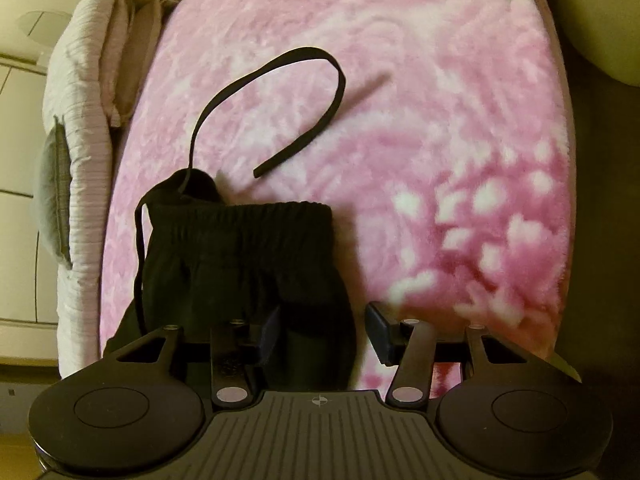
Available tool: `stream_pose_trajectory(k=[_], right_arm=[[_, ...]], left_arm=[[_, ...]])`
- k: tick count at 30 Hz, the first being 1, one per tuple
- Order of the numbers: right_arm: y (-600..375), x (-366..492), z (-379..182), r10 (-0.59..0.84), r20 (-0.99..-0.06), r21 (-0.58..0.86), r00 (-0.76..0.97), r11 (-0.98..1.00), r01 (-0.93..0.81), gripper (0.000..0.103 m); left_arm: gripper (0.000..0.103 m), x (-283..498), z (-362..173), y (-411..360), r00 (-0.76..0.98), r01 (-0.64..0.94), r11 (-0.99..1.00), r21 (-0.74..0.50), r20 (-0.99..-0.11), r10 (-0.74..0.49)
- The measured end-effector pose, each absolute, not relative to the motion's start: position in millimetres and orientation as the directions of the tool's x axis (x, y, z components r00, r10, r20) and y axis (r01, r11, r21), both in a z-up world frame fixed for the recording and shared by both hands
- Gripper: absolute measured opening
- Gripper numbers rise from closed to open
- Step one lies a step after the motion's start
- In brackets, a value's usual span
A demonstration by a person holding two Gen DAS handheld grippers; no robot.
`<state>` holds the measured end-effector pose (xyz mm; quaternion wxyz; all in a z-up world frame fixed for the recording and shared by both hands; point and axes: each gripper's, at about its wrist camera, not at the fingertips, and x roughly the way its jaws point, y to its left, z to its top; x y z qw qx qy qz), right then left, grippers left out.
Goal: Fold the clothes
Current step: 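Lift the garment with both grippers and swing it over the bed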
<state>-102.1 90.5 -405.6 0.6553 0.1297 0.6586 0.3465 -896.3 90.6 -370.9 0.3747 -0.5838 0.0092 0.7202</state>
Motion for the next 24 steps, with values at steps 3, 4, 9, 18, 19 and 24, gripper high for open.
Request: stream_pose_trajectory(k=[3, 4, 9, 18, 19, 24], right_arm=[[89, -99, -409, 0.637, -0.763, 0.641, -0.111, 0.725, -0.253, 0.051], [89, -97, -411, 0.639, -0.761, 0.645, -0.111, 0.727, -0.235, 0.051], [96, -94, -412, 0.633, -0.767, 0.638, -0.106, 0.736, -0.227, 0.051], [102, -95, -414, 0.621, -0.777, 0.627, -0.108, 0.746, -0.225, 0.043], [106, -95, -412, 0.607, -0.786, 0.615, -0.117, 0.749, -0.247, 0.007], [119, -101, -373, 0.583, -0.807, 0.579, -0.096, 0.747, -0.326, 0.002]], left_arm=[[0.035, -897, -384, 99, -0.058, -0.56, -0.742, -0.369, -0.876, 0.479], [0.035, -896, -387, 102, -0.079, -0.58, -0.747, -0.326, -0.89, 0.45], [0.035, -893, -393, 101, -0.079, -0.584, -0.75, -0.31, -0.898, 0.433], [0.038, -890, -401, 115, -0.082, -0.581, -0.749, -0.318, -0.893, 0.442], [0.027, -890, -400, 118, -0.088, -0.601, -0.741, -0.298, -0.897, 0.432], [0.002, -903, -380, 112, -0.015, -0.589, -0.723, -0.359, -0.891, 0.454]])
